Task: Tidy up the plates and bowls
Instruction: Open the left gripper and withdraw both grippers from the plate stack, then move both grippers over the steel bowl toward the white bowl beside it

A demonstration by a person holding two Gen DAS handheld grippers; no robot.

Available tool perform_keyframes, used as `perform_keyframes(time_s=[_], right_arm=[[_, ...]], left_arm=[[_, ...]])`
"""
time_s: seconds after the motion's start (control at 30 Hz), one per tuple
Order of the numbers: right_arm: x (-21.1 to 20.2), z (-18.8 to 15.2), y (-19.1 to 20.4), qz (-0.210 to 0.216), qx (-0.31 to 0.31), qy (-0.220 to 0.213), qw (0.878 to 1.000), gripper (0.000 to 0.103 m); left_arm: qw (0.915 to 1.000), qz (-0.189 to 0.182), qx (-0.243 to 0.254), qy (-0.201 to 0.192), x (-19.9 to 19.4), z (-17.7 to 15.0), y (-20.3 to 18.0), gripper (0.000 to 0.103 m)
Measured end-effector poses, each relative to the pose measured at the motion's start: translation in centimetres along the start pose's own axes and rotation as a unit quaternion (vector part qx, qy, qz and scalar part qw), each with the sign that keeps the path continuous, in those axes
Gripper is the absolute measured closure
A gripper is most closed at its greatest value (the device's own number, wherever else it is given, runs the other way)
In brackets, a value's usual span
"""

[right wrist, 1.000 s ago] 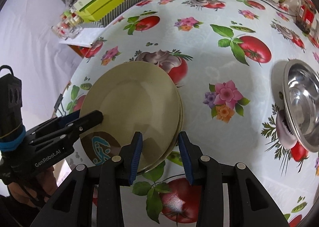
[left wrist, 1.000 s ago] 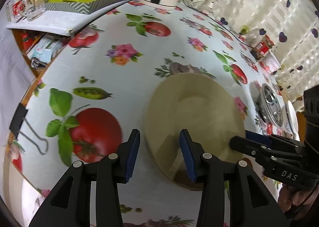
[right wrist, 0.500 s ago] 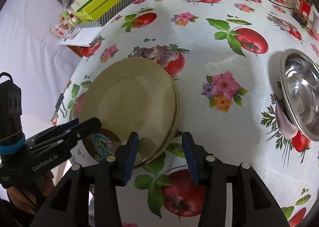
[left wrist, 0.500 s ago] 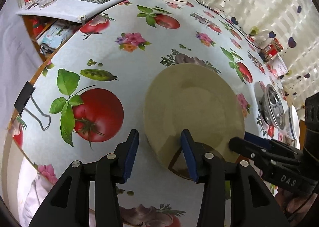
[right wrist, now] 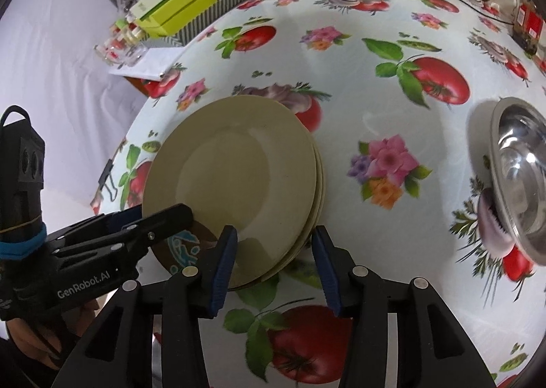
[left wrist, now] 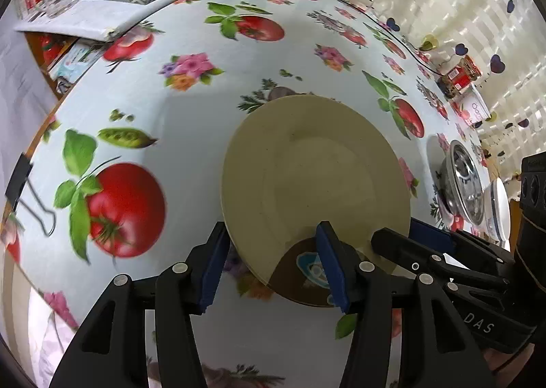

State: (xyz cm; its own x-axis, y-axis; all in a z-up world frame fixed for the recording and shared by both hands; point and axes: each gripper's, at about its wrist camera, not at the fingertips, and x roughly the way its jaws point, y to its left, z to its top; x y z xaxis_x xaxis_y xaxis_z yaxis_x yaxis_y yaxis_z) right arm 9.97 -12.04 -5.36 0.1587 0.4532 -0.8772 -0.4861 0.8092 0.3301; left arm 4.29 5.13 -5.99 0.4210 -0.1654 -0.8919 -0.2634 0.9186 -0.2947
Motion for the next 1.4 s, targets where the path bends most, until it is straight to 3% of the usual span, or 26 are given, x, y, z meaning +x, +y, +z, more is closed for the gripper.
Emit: perform_keyframes(time_s=[0.3,0.6,0.97,1.4], right_arm=[[-1.2,0.6,-1.5,-0.019,0.006,-0.018,1.0,0.058],[-5.6,-1.6,-3.2,-0.033,0.021,-0.065,0.997,0.058],[-11.4,-4.4,-6.8,-0.062,0.063,-0.136,0.987,0.058],[-12.7,-5.6,-11.3,-0.089,0.118,-0.149,0.978,0.064]], left_arm=[[0.9998,0.005,0.016,-0.012,0.1,0.8,-0.5,0.05],[0.998,0.003,0.02,-0.061,-2.9,0.5,-0.4,0.05],[0.9916,-0.048,0.096,-0.073,-4.1,0.3,-6.3,0.05],[0.9826,-0.091,0.153,-0.053,-1.6,1.9,-13.6,0.05]])
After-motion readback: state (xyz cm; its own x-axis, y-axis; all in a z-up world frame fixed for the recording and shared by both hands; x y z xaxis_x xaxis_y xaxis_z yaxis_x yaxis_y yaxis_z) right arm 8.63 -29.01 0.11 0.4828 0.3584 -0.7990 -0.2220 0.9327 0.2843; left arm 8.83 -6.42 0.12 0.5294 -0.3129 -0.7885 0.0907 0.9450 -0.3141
